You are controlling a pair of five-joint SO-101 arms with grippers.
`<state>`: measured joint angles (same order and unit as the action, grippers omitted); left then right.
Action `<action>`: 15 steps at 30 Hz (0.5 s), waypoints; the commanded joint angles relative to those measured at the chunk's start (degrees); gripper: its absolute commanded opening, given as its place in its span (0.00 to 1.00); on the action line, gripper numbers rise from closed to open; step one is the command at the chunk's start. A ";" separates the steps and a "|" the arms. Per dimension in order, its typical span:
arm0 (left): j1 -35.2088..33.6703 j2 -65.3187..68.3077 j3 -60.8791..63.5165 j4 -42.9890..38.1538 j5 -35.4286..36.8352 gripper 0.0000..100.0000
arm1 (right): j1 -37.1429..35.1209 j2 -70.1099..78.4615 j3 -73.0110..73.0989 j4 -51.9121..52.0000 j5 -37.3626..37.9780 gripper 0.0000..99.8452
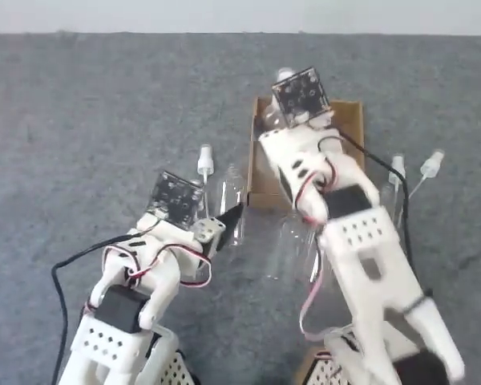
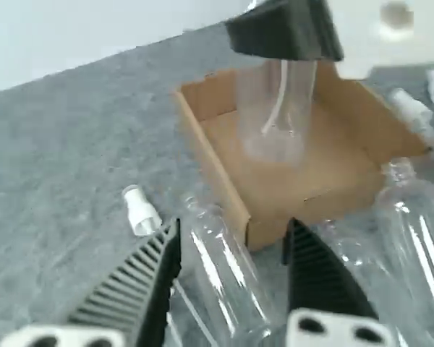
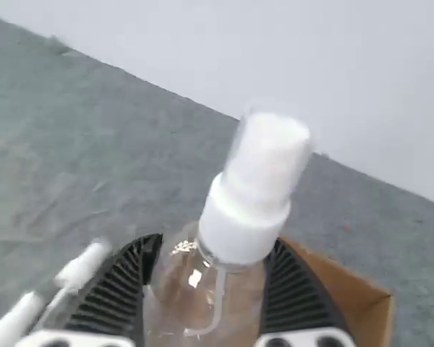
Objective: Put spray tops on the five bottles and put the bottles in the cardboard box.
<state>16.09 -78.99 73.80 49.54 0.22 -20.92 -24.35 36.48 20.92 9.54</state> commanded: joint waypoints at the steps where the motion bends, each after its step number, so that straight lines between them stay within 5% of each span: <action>1: -3.43 -1.05 -0.57 -1.23 -0.09 0.12 | 2.42 5.76 -4.31 -11.65 1.05 0.01; 5: -4.04 -1.05 -0.57 -1.23 0.00 0.01 | 2.42 14.11 -5.10 -21.14 1.23 0.01; 15: -4.13 -1.05 -0.57 -1.23 0.00 0.01 | 4.70 34.68 -21.45 -22.99 1.23 0.01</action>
<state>12.22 -78.99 73.80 49.54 0.22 -17.58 8.97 21.98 -0.44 9.98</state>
